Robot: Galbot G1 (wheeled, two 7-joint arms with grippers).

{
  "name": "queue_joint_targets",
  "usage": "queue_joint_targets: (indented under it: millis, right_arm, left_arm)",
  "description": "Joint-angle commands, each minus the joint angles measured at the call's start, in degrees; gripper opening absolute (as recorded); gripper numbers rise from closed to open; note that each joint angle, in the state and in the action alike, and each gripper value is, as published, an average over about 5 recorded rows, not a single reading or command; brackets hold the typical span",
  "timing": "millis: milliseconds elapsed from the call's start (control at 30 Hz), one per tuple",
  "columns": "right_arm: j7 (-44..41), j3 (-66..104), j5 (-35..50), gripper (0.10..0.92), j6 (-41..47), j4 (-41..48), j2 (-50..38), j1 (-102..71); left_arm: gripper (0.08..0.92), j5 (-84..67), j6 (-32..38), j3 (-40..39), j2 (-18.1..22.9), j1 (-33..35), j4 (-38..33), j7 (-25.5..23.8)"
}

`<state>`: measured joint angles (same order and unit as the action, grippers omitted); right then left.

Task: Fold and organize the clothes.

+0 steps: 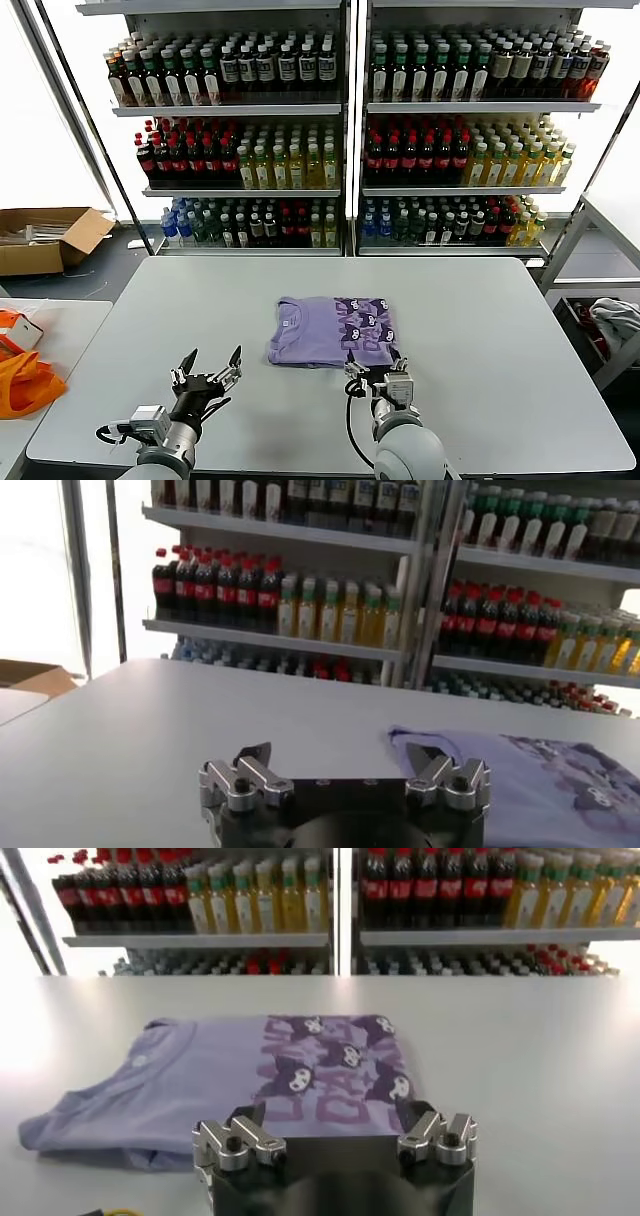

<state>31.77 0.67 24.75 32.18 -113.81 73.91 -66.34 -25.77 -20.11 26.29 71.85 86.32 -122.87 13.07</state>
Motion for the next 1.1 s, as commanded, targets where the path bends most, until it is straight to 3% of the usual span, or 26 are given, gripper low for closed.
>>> queue_joint_targets:
  millis: [33, 367, 667, 1100]
  right_arm:
    - [-6.67, -6.95, -5.49, 0.823, -0.66, 3.35, 1.51, 4.49]
    - [-3.93, -9.38, 0.71, 0.823, 1.05, 7.27, 1.25, 6.67]
    - [-3.74, -8.21, 1.18, 0.823, 1.02, 8.77, 1.37, 6.22]
    - [-2.91, -6.46, 4.59, 0.823, 1.05, 6.75, 1.97, 4.01]
  left_arm:
    - [0.823, 0.1, -0.04, 0.13, 0.09, 0.34, -0.27, -0.01]
    - [0.823, 0.03, -0.11, 0.66, -0.1, 0.65, -0.56, -0.04]
    - [0.823, 0.09, -0.11, 0.21, 0.09, 0.45, -0.14, -0.07]
    - [0.823, 0.4, -0.13, 0.27, 0.27, 1.25, -0.78, -0.22]
